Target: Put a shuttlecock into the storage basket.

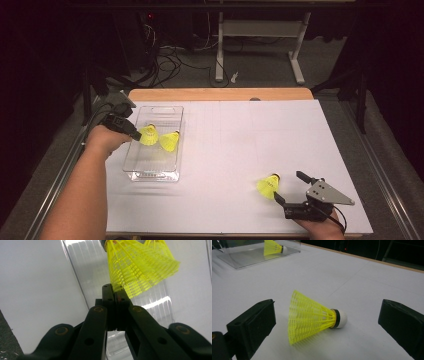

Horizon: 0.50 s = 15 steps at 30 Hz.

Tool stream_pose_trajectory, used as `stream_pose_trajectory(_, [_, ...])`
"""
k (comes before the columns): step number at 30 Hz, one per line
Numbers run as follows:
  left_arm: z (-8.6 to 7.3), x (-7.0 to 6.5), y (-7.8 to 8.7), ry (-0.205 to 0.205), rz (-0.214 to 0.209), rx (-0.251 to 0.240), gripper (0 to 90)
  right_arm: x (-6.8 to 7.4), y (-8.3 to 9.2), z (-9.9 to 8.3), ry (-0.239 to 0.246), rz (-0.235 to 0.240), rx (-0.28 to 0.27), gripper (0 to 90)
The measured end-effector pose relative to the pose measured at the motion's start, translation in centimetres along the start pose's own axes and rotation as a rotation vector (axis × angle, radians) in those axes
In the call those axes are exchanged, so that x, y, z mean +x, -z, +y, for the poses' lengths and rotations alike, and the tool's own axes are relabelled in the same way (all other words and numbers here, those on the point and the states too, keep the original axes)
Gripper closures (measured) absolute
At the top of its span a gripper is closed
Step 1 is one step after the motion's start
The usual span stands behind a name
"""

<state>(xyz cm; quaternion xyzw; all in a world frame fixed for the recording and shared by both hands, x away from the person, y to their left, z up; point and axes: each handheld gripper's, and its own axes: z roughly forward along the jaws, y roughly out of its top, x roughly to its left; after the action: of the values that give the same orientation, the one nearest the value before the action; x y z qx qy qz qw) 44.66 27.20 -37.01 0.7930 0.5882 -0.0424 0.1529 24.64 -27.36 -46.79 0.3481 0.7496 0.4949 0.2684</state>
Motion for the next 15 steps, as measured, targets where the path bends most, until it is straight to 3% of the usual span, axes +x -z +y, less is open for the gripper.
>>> stream_pose_trajectory(15, [0.5,-0.5,-1.2,0.004,0.039,0.025,89.6,0.0,0.1,0.0,0.001,0.003,-0.004,1.9])
